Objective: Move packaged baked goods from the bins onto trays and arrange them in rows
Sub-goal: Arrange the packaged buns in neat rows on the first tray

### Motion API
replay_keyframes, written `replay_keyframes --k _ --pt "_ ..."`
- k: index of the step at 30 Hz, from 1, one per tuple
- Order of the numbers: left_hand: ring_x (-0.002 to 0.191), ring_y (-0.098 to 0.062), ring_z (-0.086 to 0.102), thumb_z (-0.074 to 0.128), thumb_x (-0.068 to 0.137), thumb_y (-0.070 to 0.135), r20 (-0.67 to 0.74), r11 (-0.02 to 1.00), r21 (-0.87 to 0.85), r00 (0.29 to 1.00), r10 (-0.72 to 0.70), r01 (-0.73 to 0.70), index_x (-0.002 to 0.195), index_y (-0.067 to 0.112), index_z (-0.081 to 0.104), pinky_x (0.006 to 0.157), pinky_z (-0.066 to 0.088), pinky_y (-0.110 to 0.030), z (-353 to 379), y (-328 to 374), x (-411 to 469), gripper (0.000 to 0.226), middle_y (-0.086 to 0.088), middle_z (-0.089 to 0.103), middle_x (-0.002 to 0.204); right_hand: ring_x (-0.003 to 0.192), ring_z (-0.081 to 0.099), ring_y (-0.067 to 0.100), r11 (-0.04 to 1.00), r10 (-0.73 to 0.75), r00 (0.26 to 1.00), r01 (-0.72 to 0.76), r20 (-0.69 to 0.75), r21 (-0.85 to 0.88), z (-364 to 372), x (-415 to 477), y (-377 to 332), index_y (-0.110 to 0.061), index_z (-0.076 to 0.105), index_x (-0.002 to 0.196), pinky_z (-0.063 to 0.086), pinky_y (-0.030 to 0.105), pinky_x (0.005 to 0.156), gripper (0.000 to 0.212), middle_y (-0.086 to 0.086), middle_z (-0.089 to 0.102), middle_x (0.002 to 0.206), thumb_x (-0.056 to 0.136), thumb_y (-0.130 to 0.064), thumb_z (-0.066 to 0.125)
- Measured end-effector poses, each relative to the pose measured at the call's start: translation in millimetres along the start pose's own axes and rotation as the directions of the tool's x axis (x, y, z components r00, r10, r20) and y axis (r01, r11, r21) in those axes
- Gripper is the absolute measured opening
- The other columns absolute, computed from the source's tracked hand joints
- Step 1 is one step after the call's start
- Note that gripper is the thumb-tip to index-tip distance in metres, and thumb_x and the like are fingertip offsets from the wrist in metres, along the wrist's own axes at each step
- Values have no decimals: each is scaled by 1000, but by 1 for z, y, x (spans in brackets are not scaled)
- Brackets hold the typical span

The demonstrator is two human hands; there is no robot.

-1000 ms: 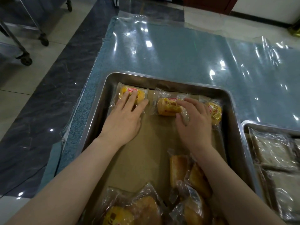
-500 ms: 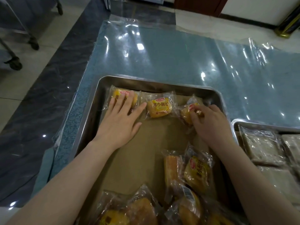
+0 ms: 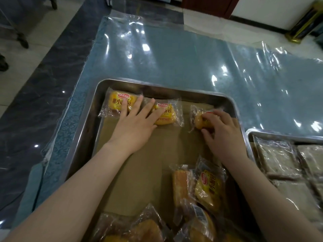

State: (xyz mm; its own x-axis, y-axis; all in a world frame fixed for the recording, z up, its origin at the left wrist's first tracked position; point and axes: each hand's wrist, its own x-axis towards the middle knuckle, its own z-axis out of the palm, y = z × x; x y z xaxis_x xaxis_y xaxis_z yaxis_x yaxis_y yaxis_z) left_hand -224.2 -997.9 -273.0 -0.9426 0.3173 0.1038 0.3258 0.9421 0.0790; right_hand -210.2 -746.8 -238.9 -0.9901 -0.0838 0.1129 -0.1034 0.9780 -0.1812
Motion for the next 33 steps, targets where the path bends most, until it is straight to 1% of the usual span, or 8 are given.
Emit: replay_keyframes --k 6,11,19,24,26,28,30,33 --pt "144 -31 -7 48 90 9 -34 1000 18 999 12 -11 142 46 -15 109 -14 -54 2 -1 -2 90 -3 -7 158 132 29 35 998 -25 998 21 -55 -62 12 4 -2 -29 45 134 34 51 103 47 6 34 148 89 -33 59" --pt "145 -28 -1 26 95 48 -50 1000 27 999 9 -8 139 41 -24 111 -9 -54 6 2 -3 67 -4 -2 159 145 -14 23 987 -148 978 156 146 -44 27 9 0 -47 6 147 -5 43 112 58 -6 -6 160 97 -44 35" --pt "144 -26 -12 20 91 58 -7 999 16 999 37 -37 147 35 -14 110 -12 -57 1 9 -9 70 -4 -11 158 141 -26 22 991 -127 968 135 215 -22 25 13 -4 -46 -5 147 -12 43 110 63 -9 -22 157 96 -50 31" --pt "143 -16 -13 23 91 55 40 990 -125 997 70 -64 147 31 -7 113 -12 -40 -18 17 -52 68 0 -13 157 145 10 17 965 -61 989 24 133 260 -8 -31 -9 -33 30 145 17 37 114 53 -11 13 157 95 -44 41" --pt "144 -13 -9 24 92 54 89 975 -213 992 85 -64 147 32 1 115 -6 -35 -28 21 -69 64 2 -7 157 125 43 18 958 28 993 -59 114 280 -21 -58 -5 -23 56 127 36 30 100 38 -4 43 137 93 -38 51" --pt "143 -13 14 31 92 53 167 935 -355 985 35 27 148 33 16 115 17 -36 -38 30 -83 61 4 11 157 103 52 15 959 108 981 -145 158 245 -29 -87 -1 -22 64 113 40 26 84 26 -5 49 117 91 -35 57" --pt "118 -7 46 42 93 48 279 854 -485 959 -50 186 142 34 36 90 42 -25 -47 46 -92 51 6 44 143 106 50 14 951 105 964 -169 244 258 -32 -114 0 -26 62 117 41 26 86 26 -7 49 119 92 -29 56" --pt "91 1 51 50 92 47 440 704 -614 895 -68 356 136 29 45 67 38 -14 -52 78 -99 48 12 57 115 125 40 17 924 68 947 -178 313 339 -33 -139 -4 -27 53 132 34 33 106 37 -6 45 136 95 -27 51"
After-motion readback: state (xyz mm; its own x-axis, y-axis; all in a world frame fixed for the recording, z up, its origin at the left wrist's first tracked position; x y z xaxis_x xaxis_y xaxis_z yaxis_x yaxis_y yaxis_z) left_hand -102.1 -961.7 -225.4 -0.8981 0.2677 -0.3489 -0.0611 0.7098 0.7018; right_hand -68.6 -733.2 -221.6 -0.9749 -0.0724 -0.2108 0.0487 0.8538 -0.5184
